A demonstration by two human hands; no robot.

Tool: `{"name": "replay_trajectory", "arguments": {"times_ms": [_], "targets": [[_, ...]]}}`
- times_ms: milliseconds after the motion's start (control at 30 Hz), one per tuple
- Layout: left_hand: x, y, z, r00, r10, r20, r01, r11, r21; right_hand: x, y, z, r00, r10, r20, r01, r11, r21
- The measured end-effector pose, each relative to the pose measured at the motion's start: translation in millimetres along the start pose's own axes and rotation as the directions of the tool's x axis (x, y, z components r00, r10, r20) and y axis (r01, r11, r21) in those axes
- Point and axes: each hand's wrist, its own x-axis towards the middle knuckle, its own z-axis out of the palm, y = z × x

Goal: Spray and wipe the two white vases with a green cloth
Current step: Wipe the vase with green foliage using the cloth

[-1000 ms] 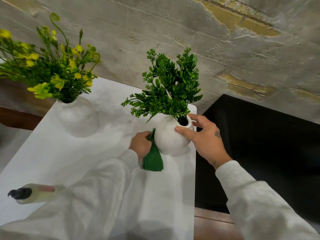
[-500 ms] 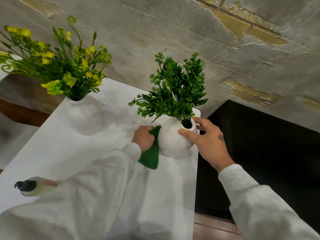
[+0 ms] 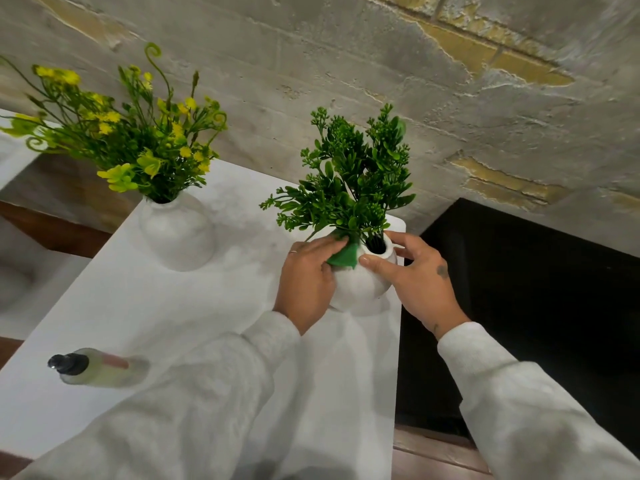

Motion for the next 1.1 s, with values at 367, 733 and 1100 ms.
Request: {"name": "replay_trajectory", "arguments": {"times_ms": [367,733,1100], "targets": [[-4.3,-54.7,23.2,0.667,-0.644,0.374,0.707,0.706,-0.046,0.1,1.0,0.0,1.0,0.011,-0.003,-0.011,1.0,0.013],[-14.7,-63.3,36.5,0.617,-0.734,0.282,0.772,0.635,-0.037,0.0,2.1,1.3,1.0,0.018,0.0,-0.018,1.0,0.006],[-25.2,-49.6,42.2,0.684,-0.697,0.214,0.705,0.707,0.05,-1.6,1.5,1.4,1.0,0.019,-0.007,-0.019,1.0,0.017]]}}
